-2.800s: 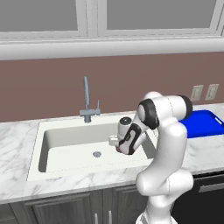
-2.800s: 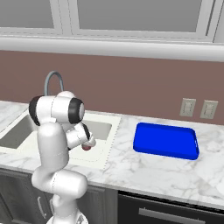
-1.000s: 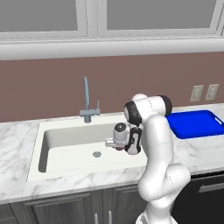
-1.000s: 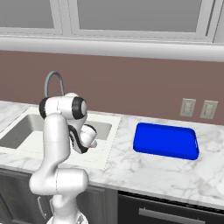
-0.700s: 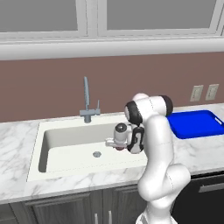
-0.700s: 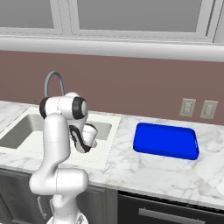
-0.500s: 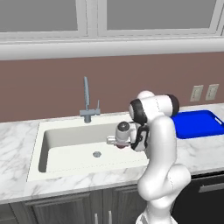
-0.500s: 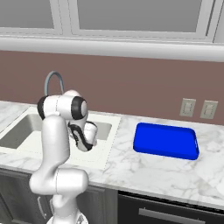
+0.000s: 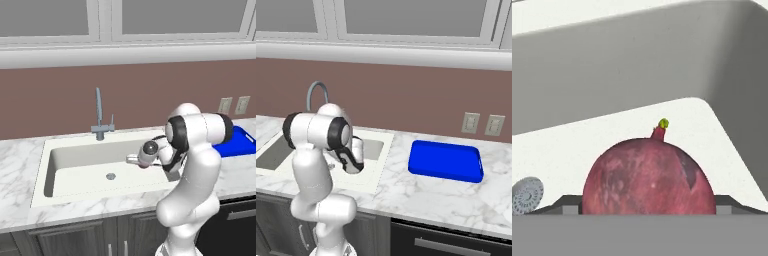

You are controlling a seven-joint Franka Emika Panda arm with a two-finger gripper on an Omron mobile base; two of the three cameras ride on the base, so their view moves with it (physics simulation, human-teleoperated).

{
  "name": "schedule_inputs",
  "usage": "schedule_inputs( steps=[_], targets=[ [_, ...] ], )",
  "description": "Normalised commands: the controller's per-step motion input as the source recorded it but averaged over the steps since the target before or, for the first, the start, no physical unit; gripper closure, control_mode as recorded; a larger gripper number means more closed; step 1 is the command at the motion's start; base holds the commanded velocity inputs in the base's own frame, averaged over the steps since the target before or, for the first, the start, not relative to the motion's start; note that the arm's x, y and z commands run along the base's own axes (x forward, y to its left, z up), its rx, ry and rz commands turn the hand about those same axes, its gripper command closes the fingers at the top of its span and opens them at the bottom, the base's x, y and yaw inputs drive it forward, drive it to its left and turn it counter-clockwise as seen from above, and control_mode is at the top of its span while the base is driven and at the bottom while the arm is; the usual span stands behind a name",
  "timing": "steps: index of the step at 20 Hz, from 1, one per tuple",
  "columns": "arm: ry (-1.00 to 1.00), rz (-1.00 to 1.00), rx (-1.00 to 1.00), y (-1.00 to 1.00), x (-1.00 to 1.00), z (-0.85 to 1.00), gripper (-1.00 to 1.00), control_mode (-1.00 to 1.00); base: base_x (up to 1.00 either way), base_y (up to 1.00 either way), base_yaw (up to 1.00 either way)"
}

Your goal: Pick up all produce items and place them in the sink. Turn on the sink faucet to wash them. Then turn the sink off and put them in the tray.

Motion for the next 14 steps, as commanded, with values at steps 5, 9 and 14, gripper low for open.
schedule_inputs(
  steps=[5,9,14],
  targets=[
    [0.00,-0.02,0.00,0.00,-0.28,1.00,1.00,-1.00,0.00,0.00,0.00],
    [0.00,-0.02,0.00,0.00,-0.18,1.00,1.00,-1.00,0.00,0.00,0.00],
    [0.00,-0.01,0.00,0.01,-0.07,1.00,1.00,-1.00,0.00,0.00,0.00]
  ],
)
